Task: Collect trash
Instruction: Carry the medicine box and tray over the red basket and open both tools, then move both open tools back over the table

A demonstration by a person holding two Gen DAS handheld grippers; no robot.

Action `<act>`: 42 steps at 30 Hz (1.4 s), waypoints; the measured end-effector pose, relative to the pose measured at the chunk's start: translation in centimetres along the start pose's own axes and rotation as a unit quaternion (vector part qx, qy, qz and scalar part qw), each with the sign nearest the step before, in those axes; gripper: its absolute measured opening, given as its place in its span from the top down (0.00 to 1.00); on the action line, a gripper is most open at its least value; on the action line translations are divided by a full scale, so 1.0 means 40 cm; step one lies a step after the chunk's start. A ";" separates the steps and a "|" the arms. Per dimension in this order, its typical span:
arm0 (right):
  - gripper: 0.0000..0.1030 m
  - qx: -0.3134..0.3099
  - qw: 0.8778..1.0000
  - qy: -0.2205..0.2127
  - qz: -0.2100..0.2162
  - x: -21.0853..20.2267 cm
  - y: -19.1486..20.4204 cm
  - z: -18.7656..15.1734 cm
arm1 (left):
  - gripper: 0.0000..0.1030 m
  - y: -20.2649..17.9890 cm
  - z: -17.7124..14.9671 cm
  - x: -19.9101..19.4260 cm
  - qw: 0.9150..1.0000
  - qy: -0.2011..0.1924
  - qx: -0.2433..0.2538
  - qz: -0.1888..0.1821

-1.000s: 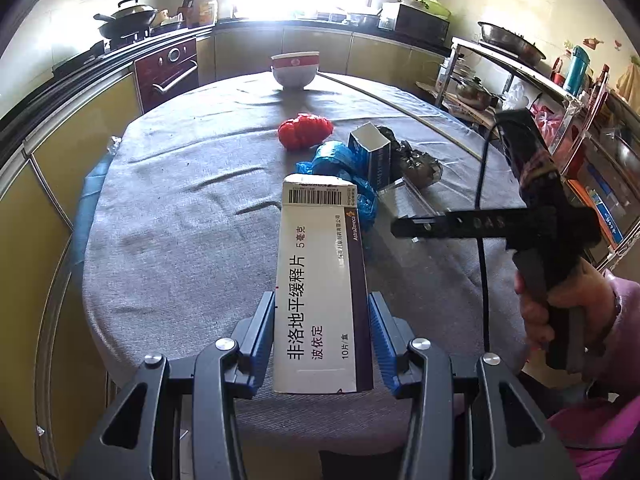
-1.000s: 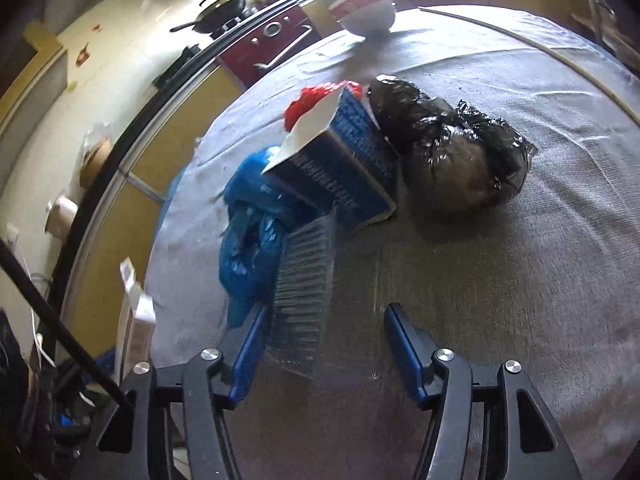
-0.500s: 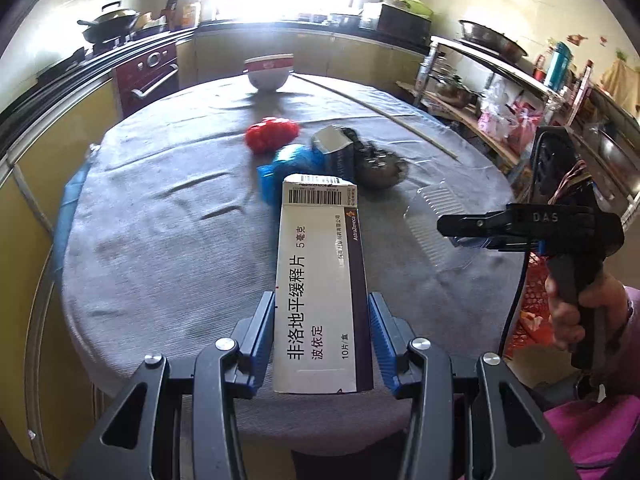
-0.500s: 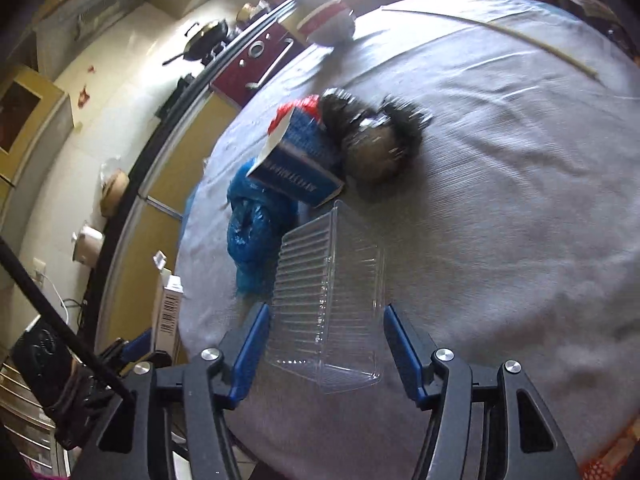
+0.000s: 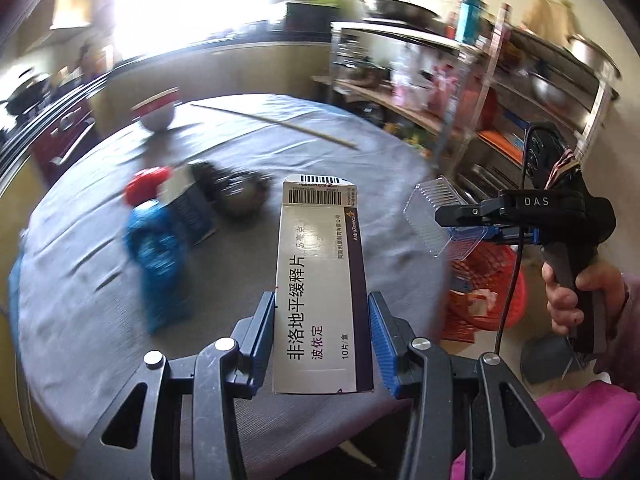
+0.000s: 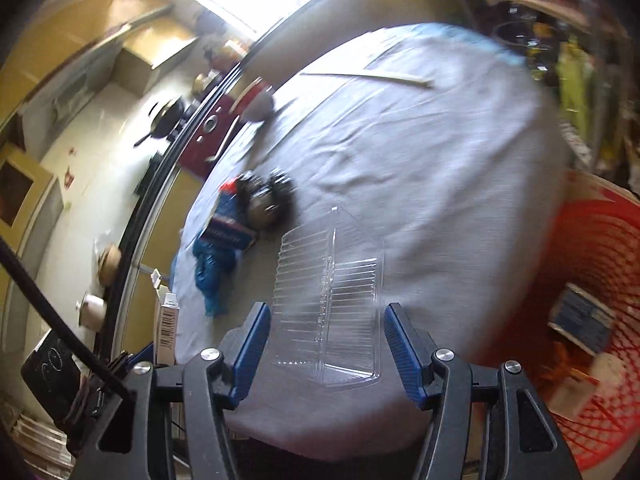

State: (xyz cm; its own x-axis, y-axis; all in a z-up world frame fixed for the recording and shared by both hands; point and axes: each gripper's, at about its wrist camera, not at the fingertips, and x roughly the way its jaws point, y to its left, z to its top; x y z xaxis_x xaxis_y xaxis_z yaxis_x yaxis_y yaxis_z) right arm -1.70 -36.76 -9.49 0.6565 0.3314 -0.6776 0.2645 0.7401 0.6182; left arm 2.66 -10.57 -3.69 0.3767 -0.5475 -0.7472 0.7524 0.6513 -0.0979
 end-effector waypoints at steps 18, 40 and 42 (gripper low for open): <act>0.36 0.187 0.975 -0.109 -0.058 -0.331 -0.451 -0.088 | 0.54 -0.391 0.152 0.280 0.982 0.094 0.097 -0.129; 0.34 0.161 0.980 -0.111 -0.037 -0.285 -0.376 -0.062 | 0.33 -0.235 0.117 0.144 0.996 0.042 0.065 0.040; 0.34 0.130 0.984 -0.114 -0.032 -0.267 -0.321 -0.041 | 0.33 -0.191 0.111 0.117 0.995 0.036 0.044 0.077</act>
State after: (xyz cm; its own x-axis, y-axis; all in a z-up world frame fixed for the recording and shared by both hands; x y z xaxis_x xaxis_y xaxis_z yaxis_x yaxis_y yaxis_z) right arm -13.26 -48.85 -10.86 0.7661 0.1261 -0.6303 0.4636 0.5708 0.6777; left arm 1.08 -20.44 -3.53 0.4545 -0.4035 -0.7941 0.7336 0.6752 0.0768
